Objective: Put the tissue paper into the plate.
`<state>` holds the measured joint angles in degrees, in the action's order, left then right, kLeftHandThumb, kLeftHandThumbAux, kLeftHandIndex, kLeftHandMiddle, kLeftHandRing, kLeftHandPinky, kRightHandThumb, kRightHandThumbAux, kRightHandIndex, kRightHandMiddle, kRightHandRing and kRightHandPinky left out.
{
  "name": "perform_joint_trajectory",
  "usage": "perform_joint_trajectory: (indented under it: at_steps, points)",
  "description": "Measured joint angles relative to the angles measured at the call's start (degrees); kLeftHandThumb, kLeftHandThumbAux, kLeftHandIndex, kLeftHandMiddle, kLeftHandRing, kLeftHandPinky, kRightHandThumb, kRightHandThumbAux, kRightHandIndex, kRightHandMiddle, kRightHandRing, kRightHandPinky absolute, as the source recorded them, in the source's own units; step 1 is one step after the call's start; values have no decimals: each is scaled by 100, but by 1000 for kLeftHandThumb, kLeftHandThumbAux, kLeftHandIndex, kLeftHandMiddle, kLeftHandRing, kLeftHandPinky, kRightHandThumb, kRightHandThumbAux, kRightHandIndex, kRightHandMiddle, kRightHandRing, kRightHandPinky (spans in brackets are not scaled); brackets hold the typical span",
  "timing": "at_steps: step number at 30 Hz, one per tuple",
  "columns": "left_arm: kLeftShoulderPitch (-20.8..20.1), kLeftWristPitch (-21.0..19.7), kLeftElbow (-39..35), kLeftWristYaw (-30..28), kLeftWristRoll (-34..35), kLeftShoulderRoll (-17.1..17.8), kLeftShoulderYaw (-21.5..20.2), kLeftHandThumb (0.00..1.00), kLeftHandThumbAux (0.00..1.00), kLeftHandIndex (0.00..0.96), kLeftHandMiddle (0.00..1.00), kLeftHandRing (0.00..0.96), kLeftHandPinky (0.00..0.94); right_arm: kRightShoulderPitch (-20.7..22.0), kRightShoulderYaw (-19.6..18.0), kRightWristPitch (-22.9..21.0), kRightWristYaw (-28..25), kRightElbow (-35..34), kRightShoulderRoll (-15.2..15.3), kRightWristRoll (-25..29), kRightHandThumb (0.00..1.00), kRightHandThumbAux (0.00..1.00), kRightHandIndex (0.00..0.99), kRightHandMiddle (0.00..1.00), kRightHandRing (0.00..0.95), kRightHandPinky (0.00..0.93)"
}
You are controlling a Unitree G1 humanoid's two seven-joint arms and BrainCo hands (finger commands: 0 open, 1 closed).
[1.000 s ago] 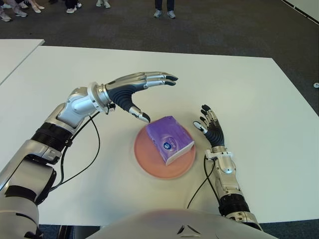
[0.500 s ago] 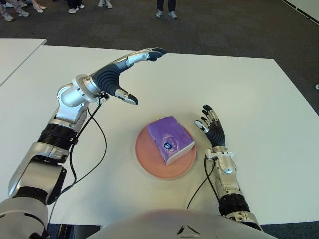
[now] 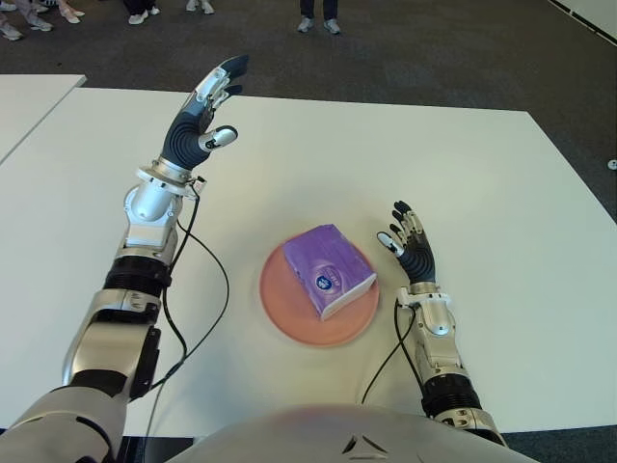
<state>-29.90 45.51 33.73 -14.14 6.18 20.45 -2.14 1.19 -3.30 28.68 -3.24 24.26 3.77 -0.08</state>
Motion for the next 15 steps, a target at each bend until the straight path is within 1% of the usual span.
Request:
perform_joint_trajectory:
  at_steps: [4, 6, 10, 15]
  points:
    - [-26, 157, 469, 562, -363, -223, -137, 0, 355, 0, 0, 0, 0, -8, 4, -1, 13, -18, 3, -3, 0, 570, 0, 0, 0, 0]
    - [-2, 243, 669, 720, -450, -332, -162, 0, 377, 0, 0, 0, 0, -24, 7, 0, 14, -36, -1, -2, 0, 569, 0, 0, 0, 0]
    - [149, 427, 971, 835, -519, -542, -167, 0, 422, 0, 0, 0, 0, -32, 8, -1, 16, -71, -1, -2, 0, 568, 0, 0, 0, 0]
    - [310, 452, 1247, 887, -519, -719, -190, 0, 464, 0, 0, 0, 0, -32, 9, -1, 41, -91, -7, -4, 0, 576, 0, 0, 0, 0]
